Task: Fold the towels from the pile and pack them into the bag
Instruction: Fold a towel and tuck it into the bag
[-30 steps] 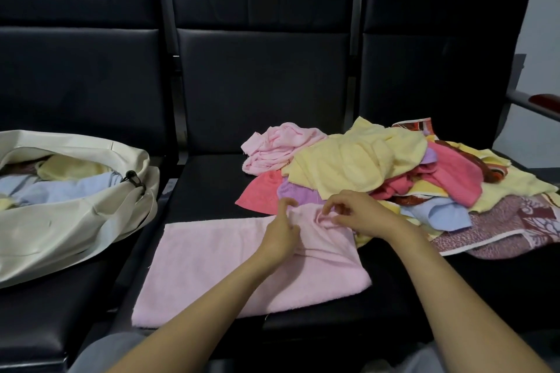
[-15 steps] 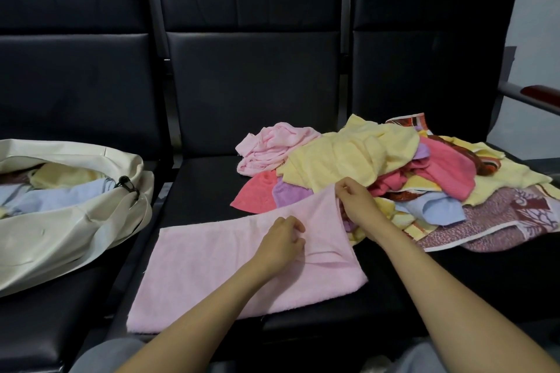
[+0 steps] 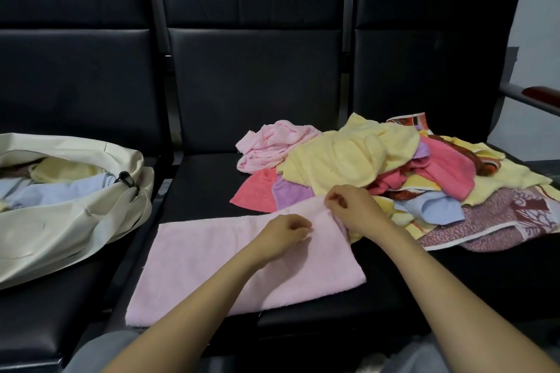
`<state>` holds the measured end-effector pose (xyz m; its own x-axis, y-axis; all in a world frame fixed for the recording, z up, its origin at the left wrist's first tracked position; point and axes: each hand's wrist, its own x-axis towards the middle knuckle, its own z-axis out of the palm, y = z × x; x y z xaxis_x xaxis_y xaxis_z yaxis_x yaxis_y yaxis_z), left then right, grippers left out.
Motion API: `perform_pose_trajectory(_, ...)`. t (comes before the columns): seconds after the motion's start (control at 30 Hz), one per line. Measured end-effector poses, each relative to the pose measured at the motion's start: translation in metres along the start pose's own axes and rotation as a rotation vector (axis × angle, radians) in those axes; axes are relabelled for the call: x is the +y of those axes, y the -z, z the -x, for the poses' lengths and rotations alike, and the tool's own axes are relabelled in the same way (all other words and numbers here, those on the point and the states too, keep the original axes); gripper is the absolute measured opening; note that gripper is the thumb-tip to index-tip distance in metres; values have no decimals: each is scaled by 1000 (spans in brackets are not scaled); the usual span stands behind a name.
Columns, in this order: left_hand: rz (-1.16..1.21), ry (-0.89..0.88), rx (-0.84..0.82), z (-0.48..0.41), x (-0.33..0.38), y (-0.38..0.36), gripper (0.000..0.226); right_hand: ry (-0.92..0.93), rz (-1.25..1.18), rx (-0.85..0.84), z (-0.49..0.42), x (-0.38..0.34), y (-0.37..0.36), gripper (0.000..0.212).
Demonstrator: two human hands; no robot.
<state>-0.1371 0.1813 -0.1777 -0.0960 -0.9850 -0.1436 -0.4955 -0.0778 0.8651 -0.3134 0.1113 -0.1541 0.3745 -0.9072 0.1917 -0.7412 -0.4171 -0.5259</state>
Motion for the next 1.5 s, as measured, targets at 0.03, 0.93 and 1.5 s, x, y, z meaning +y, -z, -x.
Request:
perform_pose_trajectory(0.03,-193,-29,34,2,-3,6,23,42,21,-50,1,-2,-2,11)
perform_pose_trajectory(0.93,-618,438,497,78,-103,121,43,239,570,-236,16,-52,-42,32)
perform_pose_trajectory(1.5,268,67,374,51,-15,97,28,226,423,-386,25,-61,-68,43)
